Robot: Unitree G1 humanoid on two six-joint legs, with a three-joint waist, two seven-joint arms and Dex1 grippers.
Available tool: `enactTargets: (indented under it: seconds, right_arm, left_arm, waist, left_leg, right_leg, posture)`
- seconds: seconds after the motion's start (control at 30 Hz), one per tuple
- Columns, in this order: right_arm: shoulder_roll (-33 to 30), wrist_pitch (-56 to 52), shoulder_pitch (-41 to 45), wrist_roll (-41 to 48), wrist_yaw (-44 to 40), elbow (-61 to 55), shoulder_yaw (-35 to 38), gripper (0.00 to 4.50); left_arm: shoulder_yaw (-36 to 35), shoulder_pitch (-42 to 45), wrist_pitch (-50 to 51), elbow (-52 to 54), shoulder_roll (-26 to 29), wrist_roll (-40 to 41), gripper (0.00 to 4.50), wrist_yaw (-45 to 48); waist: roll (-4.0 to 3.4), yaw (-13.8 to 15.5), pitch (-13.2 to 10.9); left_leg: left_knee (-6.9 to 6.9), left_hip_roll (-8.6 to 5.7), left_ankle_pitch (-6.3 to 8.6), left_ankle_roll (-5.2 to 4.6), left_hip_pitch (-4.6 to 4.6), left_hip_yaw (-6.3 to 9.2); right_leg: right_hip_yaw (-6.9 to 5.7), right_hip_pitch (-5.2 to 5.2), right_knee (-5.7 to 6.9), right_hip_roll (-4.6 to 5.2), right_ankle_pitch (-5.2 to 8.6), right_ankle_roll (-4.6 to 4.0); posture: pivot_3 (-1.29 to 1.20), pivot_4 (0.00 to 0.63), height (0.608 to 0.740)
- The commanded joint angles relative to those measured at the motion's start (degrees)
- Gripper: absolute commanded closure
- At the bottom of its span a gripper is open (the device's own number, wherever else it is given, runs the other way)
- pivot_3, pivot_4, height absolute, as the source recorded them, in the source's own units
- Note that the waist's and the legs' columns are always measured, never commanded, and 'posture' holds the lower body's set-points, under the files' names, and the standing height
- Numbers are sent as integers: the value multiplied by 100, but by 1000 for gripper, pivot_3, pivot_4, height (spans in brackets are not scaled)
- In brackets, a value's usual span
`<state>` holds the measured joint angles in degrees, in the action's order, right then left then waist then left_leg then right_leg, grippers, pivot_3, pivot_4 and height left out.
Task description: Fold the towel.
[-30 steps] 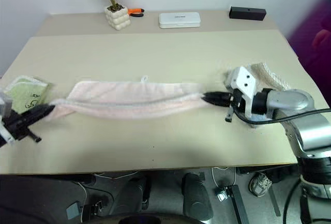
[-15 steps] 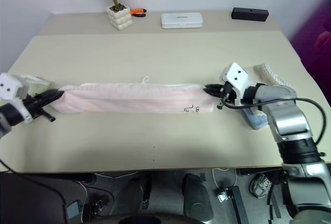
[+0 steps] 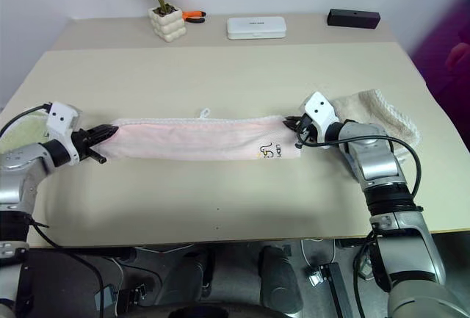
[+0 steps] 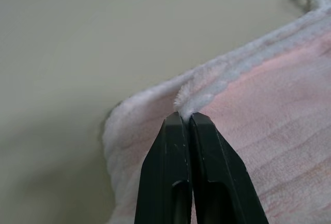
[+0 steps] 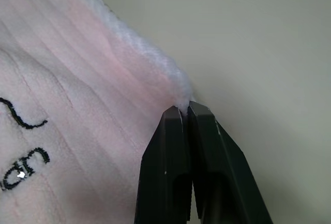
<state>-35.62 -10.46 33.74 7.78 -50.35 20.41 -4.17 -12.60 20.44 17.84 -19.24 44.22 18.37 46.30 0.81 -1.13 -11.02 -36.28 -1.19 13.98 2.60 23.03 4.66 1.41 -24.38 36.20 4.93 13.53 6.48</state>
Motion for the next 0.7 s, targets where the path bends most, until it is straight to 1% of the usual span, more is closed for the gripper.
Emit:
enactTargets:
  seconds: [0.03,0.07,0.1,0.13,0.27,0.33,0.37,0.47,0.5,0.53,0.6,0.7]
  right_arm:
    - [20,73,15,-9,209,-273,203,3184]
    - [21,108,-8,-51,314,-312,234,2585]
    - [-4,117,-57,-78,409,-396,280,2101]
    - [-42,116,-115,-96,505,-496,336,1644]
    - [-211,-5,-406,-89,769,-956,603,1644]
    - [-321,-256,-649,101,747,-1406,782,1644]
    - [-360,-552,-784,342,680,-1712,929,1644]
    - [-437,-1685,-1332,1236,514,-2841,1379,750]
    - [-409,-1991,-1522,1500,545,-3208,1500,300]
    - [-278,-2474,-1798,1977,694,-3700,1698,77]
    - [-32,-3305,-2297,2797,1008,-4451,2018,77]
    - [126,-3974,-2610,3379,1396,-4937,2248,77]
  left_arm:
    - [-299,30,-122,44,-20,15,3210,-243]
    - [-338,17,-135,73,-37,32,2611,-298]
    - [-477,2,-28,155,-96,170,2157,-377]
    - [-649,-10,110,231,-162,335,2139,-471]
    - [-1141,-140,365,405,-290,639,2139,-791]
    - [-1352,-255,425,541,-305,767,2139,-880]
    - [-1482,-300,431,617,-318,831,2139,-966]
    - [-1811,-351,420,828,-379,943,2139,-1290]
    - [-1823,-396,410,932,-393,920,2139,-1374]
    - [-1675,-516,381,1202,-410,812,2139,-1399]
    - [-1252,-805,316,1865,-432,662,2139,-1229]
    - [-925,-1057,340,2441,-443,656,2139,-1030]
  waist:
    - [0,-2,0]
    - [0,-2,0]
    - [0,-2,0]
    - [0,1,0]
    - [0,9,0]
    - [0,10,0]
    - [0,11,0]
    - [2,25,1]
    - [4,31,2]
    - [4,33,3]
    - [7,43,4]
    - [6,45,5]
  left_leg:
    - [0,0,0,0,0,2]
    - [0,0,0,0,0,2]
    - [-1,0,0,0,-1,2]
    - [-1,0,0,0,-1,2]
    - [-1,0,0,1,0,2]
    - [-1,0,0,1,0,2]
    - [-1,0,0,0,-1,2]
    - [-2,1,0,0,0,6]
    - [-2,0,0,0,0,7]
    - [-2,0,0,0,0,9]
    - [-3,0,0,0,0,10]
    - [-3,-1,0,0,-2,10]
  right_leg:
    - [0,0,0,0,0,0]
    - [0,0,1,0,0,0]
    - [0,0,3,0,0,0]
    - [0,0,3,0,0,0]
    - [0,0,3,2,0,0]
    - [0,0,3,2,0,0]
    - [0,0,3,2,0,0]
    - [0,1,4,1,0,0]
    - [0,1,4,1,0,0]
    - [-1,4,4,1,0,0]
    - [0,6,3,2,0,0]
    - [0,13,0,5,0,0]
  posture:
    - [0,150,738]
    - [0,150,738]
    - [0,150,738]
    - [0,150,738]
    - [0,150,738]
    - [0,150,738]
    - [0,150,738]
    - [0,150,738]
    - [0,150,738]
    - [0,150,738]
    - [0,150,738]
    - [0,150,738]
